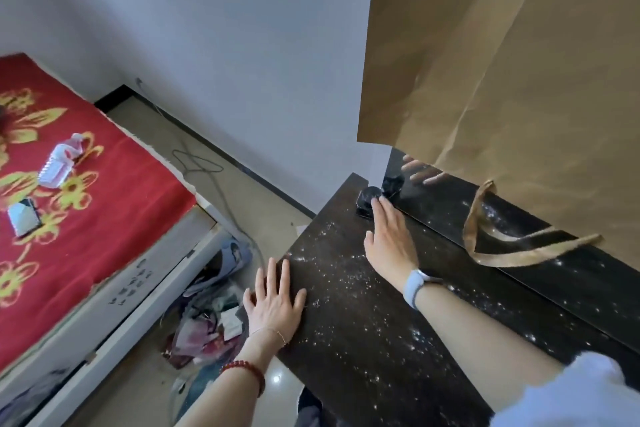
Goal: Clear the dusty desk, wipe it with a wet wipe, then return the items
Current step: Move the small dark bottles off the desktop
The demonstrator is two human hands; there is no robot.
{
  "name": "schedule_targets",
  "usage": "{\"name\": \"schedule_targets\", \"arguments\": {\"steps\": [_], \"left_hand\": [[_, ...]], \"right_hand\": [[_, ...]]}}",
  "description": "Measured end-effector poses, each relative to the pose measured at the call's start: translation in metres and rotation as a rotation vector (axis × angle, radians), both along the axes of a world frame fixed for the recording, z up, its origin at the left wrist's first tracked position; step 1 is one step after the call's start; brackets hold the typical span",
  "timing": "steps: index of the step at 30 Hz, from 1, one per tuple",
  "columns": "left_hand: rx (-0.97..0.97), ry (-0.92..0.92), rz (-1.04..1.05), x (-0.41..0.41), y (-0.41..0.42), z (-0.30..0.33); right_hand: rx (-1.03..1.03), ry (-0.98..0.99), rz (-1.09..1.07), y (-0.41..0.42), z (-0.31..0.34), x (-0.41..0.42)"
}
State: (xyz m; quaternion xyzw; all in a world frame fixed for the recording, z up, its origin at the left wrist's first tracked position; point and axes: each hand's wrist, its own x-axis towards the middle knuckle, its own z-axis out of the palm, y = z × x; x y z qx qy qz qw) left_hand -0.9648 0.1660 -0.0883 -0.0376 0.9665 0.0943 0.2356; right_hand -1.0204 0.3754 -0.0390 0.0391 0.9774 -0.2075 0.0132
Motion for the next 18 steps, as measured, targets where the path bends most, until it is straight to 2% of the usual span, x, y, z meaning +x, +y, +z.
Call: {"name": "schedule_targets", "arguments": {"steps": [7, 11, 14, 18], "left_hand": [[-0.007, 0.0, -0.03, 0.003, -0.003, -0.007], [0.009, -0.013, -0.033, 0.002, -0.006, -0.007], [0.021, -0.02, -0.035, 0.002, -0.006, -0.006], [0.027, -0.011, -0.038, 0.001, -0.007, -0.007]], "right_hand": [[0.163, -0.057, 0.017, 0.002, -0.009, -0.033], [0.102, -0.075, -0.044, -0.004, -0.01, -0.043], [0.026, -0.153, -0.021, -0.006, -0.016, -0.034], [-0.053, -0.155, -0.03, -0.009, -0.016, -0.016]]}}
